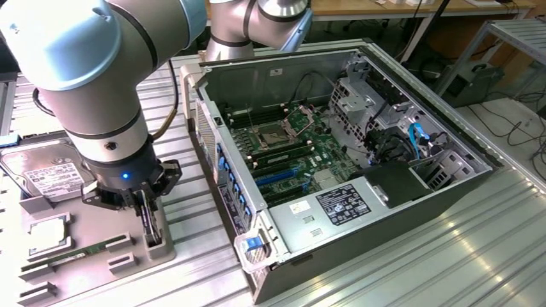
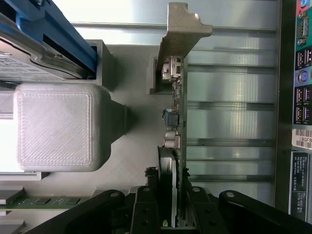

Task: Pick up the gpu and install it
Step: 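Pick up the gpu and move the gpu toward the slot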

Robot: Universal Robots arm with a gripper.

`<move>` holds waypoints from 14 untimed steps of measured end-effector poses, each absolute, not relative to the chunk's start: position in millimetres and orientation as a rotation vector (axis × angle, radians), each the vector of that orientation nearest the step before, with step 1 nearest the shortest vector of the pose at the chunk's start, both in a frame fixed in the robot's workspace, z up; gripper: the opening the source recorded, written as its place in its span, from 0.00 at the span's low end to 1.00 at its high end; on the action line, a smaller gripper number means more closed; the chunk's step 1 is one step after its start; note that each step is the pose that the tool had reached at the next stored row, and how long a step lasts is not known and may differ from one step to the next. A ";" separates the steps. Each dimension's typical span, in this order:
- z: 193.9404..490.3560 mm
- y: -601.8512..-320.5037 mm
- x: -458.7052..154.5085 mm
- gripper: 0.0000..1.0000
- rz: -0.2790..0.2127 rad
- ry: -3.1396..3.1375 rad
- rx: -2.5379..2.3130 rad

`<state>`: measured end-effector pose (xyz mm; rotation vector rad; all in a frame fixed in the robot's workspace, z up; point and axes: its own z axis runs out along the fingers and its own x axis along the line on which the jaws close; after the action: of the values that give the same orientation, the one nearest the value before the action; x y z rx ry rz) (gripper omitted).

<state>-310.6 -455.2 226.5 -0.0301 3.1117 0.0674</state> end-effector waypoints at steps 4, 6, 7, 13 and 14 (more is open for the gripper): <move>226.5 -455.2 -310.6 0.27 0.067 3.112 -0.030; 226.5 -455.2 -310.6 0.27 0.067 3.112 -0.030; 226.5 -455.2 -310.6 0.27 0.067 3.112 -0.030; 226.5 -455.2 -310.6 0.27 0.067 3.112 -0.030; 226.5 -455.2 -310.6 0.27 0.067 3.112 -0.030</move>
<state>-310.6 -455.2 226.5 -0.0300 3.1117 0.0674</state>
